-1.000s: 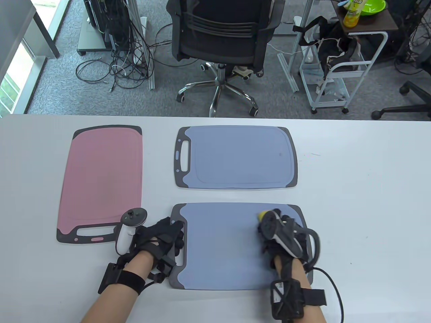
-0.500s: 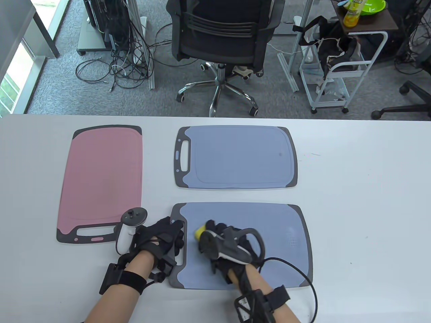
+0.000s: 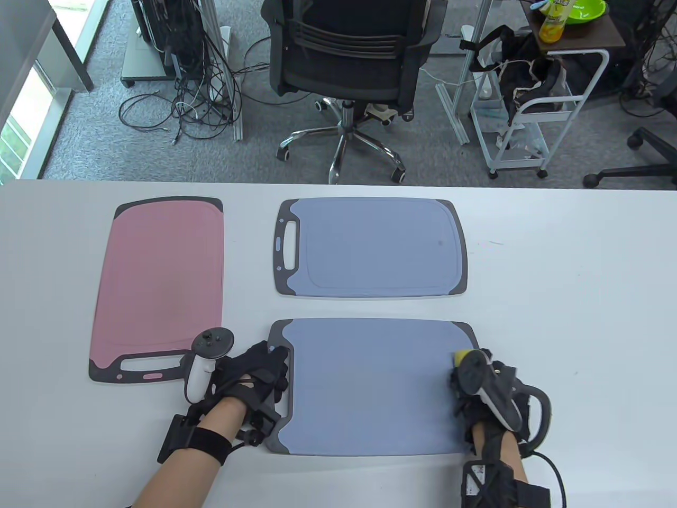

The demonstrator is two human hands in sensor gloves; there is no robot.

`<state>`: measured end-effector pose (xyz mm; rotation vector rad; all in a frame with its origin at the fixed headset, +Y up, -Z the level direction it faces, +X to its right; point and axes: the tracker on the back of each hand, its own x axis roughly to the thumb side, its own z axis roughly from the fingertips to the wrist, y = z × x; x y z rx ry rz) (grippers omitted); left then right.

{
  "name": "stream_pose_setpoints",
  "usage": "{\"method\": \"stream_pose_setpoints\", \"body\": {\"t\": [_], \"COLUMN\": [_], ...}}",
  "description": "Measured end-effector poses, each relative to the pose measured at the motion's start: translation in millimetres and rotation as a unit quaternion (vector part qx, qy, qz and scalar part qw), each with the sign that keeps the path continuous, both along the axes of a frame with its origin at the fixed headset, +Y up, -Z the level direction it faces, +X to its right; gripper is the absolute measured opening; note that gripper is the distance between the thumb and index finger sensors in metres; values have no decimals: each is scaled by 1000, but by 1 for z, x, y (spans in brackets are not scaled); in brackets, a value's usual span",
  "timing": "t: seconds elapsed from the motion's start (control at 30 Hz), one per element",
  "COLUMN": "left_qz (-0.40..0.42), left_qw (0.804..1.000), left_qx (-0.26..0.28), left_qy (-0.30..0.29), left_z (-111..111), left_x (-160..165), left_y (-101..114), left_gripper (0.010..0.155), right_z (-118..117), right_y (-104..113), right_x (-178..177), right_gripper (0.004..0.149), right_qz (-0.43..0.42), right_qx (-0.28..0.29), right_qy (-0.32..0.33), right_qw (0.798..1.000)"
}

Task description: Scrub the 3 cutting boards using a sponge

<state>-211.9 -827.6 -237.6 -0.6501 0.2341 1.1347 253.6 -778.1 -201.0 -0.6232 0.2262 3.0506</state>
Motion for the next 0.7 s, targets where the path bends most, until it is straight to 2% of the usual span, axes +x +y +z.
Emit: {"method": "stream_pose_setpoints", "body": {"t": [0.07, 0.1, 0.13, 0.17, 0.27, 0.37, 0.43, 0.5, 0.53, 0.6, 0.7], "left_qz": [6, 6, 8, 11, 11, 12, 14, 14, 14, 14, 13], "left_qw": [1000, 1000, 1000, 1000, 1000, 1000, 1000, 1000, 1000, 1000, 1000], "left_qx": [-4, -4, -5, -7, -7, -7, -9, -8, -8, -8, -7], "left_qy": [-1, -1, 1, 0, 0, 1, 1, 1, 1, 1, 1], "left_z": [-1, -1, 0, -1, 0, 0, 0, 0, 0, 0, 0], "left_x": [-1, -1, -1, -1, -1, -1, -1, -1, -1, -1, -1], "left_y": [0, 0, 0, 0, 0, 0, 0, 0, 0, 0, 0], "left_gripper": [54, 54, 54, 54, 54, 54, 54, 54, 54, 54, 54], "right_z": [-2, -4, -8, -11, -7, 17, 34, 43, 43, 40, 30], "right_y": [0, 2, 5, 8, 12, 16, 19, 18, 18, 18, 15], "right_x": [-6, -14, -30, -51, -117, -211, -253, -273, -275, -263, -217], "right_gripper": [70, 71, 71, 71, 70, 71, 72, 72, 71, 70, 70], "right_qz": [-26, -4, 38, 53, -1, -9, 3, 4, 11, 17, 38], "right_qx": [7, 8, 3, -8, 21, 30, 33, 38, 44, 42, 45], "right_qy": [8, 22, 54, 121, 197, 358, 438, 467, 464, 450, 380], "right_qw": [1000, 1000, 998, 991, 980, 933, 898, 884, 884, 892, 923]}}
